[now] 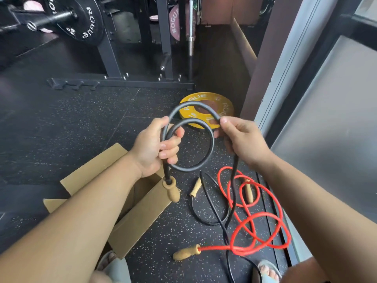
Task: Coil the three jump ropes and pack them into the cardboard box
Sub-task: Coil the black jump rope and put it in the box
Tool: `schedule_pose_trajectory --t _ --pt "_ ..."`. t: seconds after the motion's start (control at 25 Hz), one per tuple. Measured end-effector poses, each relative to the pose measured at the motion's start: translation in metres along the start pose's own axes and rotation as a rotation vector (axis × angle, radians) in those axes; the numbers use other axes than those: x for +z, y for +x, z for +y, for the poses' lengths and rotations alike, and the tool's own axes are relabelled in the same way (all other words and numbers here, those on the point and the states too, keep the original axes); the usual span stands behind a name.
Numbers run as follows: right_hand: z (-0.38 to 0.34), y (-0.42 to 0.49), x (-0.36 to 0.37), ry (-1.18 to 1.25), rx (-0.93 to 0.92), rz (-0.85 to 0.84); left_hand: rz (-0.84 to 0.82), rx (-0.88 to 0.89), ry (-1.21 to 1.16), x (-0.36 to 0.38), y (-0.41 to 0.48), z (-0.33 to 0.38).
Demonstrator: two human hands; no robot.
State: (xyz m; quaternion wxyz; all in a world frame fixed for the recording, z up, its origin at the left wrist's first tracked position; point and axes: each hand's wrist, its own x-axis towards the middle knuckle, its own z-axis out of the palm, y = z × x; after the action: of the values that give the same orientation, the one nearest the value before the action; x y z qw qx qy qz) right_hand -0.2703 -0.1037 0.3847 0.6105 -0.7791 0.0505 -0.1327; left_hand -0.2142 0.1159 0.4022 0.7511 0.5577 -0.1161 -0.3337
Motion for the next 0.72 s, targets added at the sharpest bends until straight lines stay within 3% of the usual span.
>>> schedule_pose_trajectory --t 0.2,0.48,0.72 --pt "-0.002 -0.017 0.019 0.297 0.234 -0.206 -0.006 0.082 -0.037 0.004 0.003 -0.009" --pt "0.005 -0.013 0.007 0.147 0.056 -0.042 -0.1 0.019 0.088 -0.001 0.004 -0.012" --pt "0.018 -0.008 0.003 -0.026 -0.097 -0.054 -0.116 -0.133 0.151 0.002 -0.003 -0.006"
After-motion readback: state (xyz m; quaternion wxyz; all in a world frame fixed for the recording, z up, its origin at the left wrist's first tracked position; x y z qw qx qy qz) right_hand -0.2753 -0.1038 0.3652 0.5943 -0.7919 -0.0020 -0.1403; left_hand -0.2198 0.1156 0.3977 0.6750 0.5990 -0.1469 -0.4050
